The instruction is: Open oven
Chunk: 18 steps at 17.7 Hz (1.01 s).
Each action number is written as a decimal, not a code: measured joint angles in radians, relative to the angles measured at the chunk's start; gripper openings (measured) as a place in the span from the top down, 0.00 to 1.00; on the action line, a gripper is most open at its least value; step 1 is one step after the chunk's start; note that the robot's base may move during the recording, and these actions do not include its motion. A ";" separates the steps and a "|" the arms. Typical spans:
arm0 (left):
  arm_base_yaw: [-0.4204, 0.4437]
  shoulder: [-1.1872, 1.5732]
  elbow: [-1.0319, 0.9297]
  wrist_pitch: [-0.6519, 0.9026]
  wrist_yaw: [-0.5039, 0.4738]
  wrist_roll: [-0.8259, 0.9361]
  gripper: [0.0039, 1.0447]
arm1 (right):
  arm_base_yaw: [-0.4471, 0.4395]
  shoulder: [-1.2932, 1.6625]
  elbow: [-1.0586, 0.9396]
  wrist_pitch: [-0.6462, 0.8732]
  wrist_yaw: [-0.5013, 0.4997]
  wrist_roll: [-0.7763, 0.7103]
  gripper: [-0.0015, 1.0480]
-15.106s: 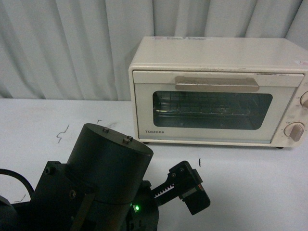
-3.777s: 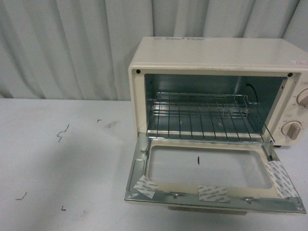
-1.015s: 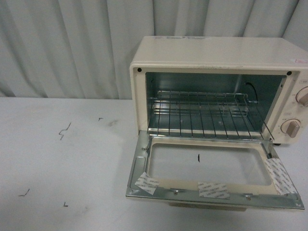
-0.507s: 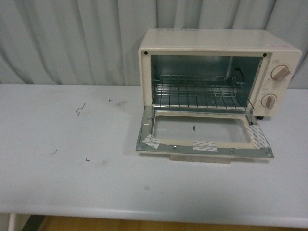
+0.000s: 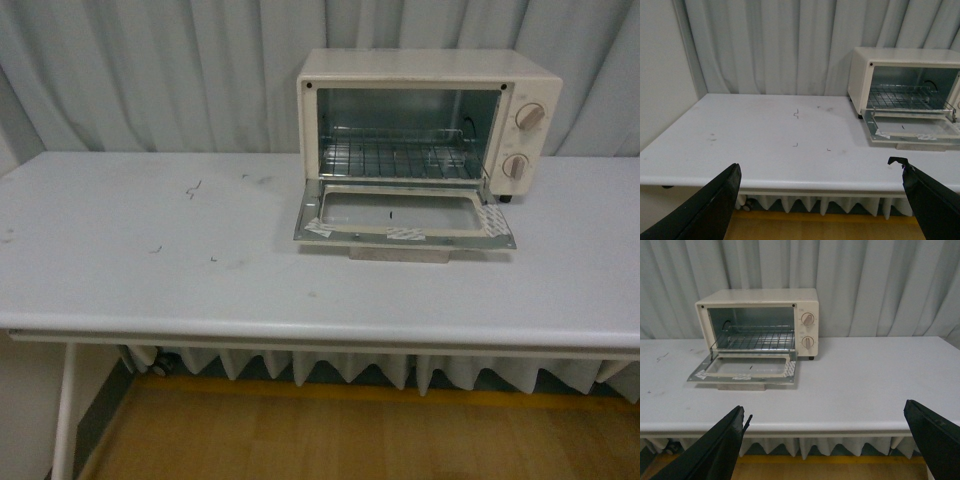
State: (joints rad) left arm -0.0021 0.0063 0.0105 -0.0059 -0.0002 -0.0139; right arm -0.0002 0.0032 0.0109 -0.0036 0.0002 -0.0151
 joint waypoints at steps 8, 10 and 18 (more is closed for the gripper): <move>0.000 0.000 0.000 0.003 0.000 0.000 0.06 | 0.000 -0.001 0.000 0.000 0.000 0.000 0.06; 0.000 0.000 0.000 0.003 0.000 0.000 0.06 | 0.000 -0.001 0.000 0.000 0.000 0.000 0.06; 0.000 0.000 0.000 0.003 0.000 0.000 0.06 | 0.000 -0.001 0.000 0.000 0.000 0.000 0.06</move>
State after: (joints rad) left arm -0.0021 0.0063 0.0101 -0.0029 -0.0002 -0.0139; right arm -0.0002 0.0025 0.0109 -0.0036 0.0002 -0.0151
